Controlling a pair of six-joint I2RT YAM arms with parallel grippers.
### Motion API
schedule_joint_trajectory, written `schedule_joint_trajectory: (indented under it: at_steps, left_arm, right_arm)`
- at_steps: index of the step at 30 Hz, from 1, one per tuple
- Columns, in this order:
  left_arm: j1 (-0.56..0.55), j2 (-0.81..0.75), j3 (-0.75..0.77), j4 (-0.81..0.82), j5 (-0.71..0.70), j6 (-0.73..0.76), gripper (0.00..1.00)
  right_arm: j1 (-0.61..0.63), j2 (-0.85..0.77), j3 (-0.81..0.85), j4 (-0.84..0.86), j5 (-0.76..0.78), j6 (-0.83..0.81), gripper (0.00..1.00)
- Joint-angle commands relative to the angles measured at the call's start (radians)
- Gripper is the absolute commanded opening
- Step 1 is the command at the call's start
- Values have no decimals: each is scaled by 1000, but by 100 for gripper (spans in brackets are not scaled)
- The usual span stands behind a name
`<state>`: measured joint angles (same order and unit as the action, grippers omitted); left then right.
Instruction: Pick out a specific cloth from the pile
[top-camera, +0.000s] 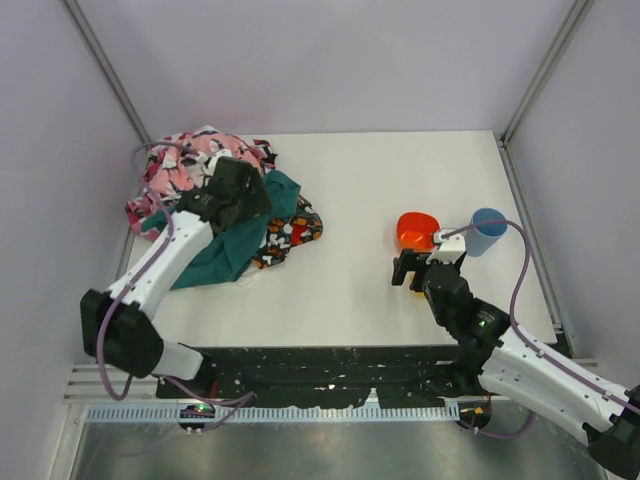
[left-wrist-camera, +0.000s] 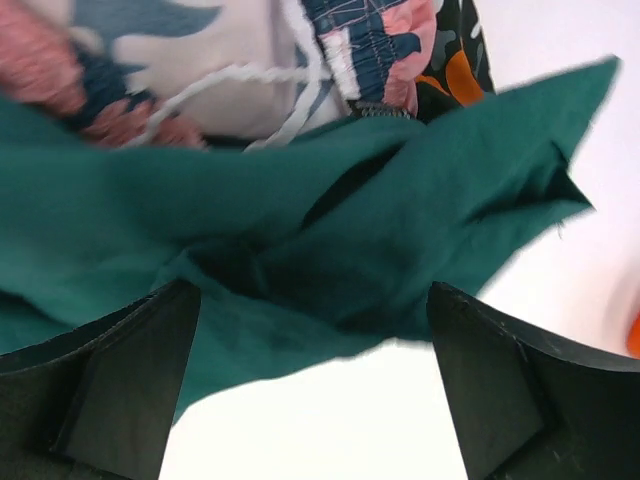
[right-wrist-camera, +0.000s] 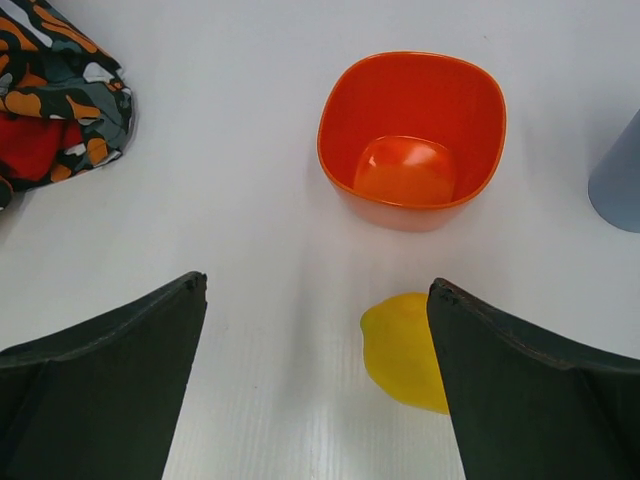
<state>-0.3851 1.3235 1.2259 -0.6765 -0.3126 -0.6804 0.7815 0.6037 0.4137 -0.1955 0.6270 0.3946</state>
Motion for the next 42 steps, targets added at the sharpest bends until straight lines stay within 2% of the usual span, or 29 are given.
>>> schedule_joint_trajectory:
  at_steps: [1, 7, 9, 10, 11, 13, 14, 17, 23, 28, 33, 34, 38, 42]
  left_arm:
    - [2, 244, 131, -23, -3, -8, 100]
    - [-1, 632, 377, -216, -11, -33, 100]
    - [-5, 724, 444, -268, 9, -38, 100]
    - [-8, 744, 455, -267, 9, -41, 96]
    - [-12, 759, 457, -262, 10, -42, 85]
    - [-14, 760, 448, -245, 10, -45, 43]
    - [-14, 749, 442, -233, 1, -39, 0]
    - [-14, 685, 437, -221, -52, -9, 0]
    - [11, 395, 365, -114, -256, 93, 0]
    - [113, 251, 371, -77, -264, 142, 0]
    - [215, 192, 408, -101, -258, 174, 0]
    - [238, 184, 408, -103, -255, 174, 0]
    - [321, 151, 389, -115, -212, 167, 0]
    - [380, 109, 342, -81, -142, 168, 0]
  right_arm:
    - [-2, 30, 5, 64, 28, 0, 95]
    - [-5, 77, -1, 96, 28, -8, 95]
    - [-5, 90, 0, 102, 30, -11, 95]
    - [-7, 93, 0, 103, 31, -11, 95]
    - [-7, 94, 0, 105, 33, -8, 95]
    - [-7, 96, 0, 108, 34, -10, 95]
    - [-7, 93, -3, 110, 34, -10, 95]
    - [-5, 105, -6, 131, 5, -17, 95]
    - [-7, 180, 40, 188, -79, -48, 95]
    - [-7, 306, 124, 336, -189, -72, 95]
    - [-4, 568, 279, 484, -394, -69, 95]
    - [-4, 655, 310, 485, -445, -80, 95]
    - [-1, 887, 525, 459, -492, -91, 96]
    - [5, 1024, 711, 366, -611, -76, 96]
